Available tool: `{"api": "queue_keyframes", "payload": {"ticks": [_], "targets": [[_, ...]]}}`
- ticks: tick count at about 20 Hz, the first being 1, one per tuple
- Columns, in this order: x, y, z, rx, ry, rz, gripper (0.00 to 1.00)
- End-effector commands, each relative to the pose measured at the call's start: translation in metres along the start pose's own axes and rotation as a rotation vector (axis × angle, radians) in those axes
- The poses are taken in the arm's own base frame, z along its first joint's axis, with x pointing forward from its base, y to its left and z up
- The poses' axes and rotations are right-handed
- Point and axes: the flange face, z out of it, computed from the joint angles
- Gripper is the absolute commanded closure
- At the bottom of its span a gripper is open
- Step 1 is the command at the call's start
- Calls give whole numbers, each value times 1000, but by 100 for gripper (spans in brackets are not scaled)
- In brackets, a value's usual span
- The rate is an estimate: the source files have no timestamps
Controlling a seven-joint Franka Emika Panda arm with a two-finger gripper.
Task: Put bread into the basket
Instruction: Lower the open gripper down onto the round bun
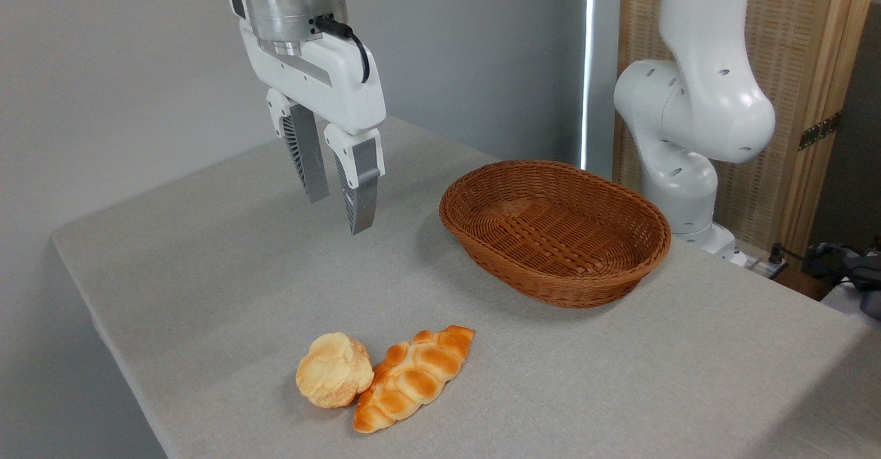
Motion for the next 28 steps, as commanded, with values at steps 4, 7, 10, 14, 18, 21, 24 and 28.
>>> {"api": "queue_keyframes", "payload": {"ticks": [4, 7, 10, 14, 18, 21, 24, 28], "targets": [[-4, 0, 0, -8, 13, 2, 0], [-4, -1, 0, -7, 18, 2, 0], [-3, 0, 0, -5, 20, 5, 0], [-2, 0, 1, -2, 24, 13, 0], [3, -8, 22, 60, 97, 7, 0], [5, -13, 40, 107, 131, 43, 0], [5, -17, 50, 127, 141, 115, 0], [-8, -27, 71, 140, 90, 242, 0]]}}
